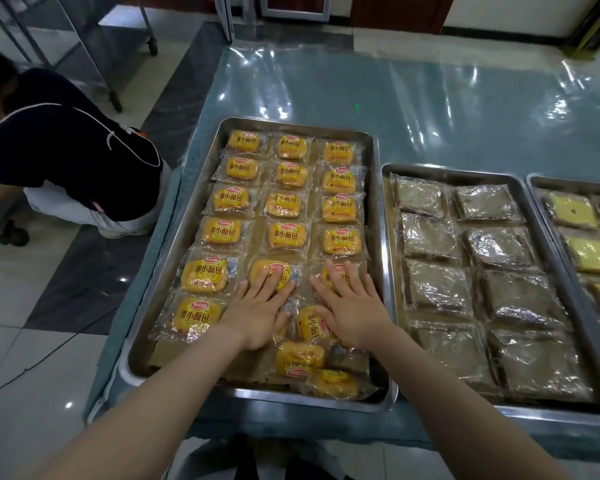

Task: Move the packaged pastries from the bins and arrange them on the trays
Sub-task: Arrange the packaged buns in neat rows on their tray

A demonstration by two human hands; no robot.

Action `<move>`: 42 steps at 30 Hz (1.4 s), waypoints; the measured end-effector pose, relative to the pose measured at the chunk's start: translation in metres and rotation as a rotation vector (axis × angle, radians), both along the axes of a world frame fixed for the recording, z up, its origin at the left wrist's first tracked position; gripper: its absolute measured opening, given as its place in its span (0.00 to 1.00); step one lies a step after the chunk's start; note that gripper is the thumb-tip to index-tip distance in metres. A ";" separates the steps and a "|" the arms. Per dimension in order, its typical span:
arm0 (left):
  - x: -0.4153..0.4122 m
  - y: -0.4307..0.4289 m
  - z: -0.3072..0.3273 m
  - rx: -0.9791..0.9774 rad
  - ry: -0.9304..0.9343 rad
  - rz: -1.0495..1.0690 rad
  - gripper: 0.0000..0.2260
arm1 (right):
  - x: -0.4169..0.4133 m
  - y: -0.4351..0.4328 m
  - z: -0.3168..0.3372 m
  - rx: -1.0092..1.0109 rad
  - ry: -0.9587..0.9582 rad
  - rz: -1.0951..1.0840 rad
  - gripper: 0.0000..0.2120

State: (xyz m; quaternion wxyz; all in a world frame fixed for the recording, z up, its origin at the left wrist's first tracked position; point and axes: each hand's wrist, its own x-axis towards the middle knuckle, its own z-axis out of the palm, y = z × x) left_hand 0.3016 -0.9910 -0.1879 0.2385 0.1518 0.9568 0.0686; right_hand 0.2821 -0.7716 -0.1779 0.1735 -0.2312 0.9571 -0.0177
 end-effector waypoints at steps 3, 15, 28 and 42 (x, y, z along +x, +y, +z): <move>0.001 -0.001 -0.001 0.013 0.022 0.005 0.26 | -0.001 -0.002 0.002 0.025 -0.006 -0.050 0.31; 0.030 -0.005 0.017 0.321 0.410 0.086 0.20 | 0.052 -0.004 0.028 -0.176 0.064 -0.200 0.25; 0.068 -0.032 0.041 0.782 -0.120 0.244 0.14 | 0.061 -0.025 0.042 -0.298 0.108 -0.457 0.11; 0.086 -0.123 0.059 1.274 -0.016 0.898 0.09 | 0.061 -0.136 0.074 -0.892 -0.394 -0.408 0.12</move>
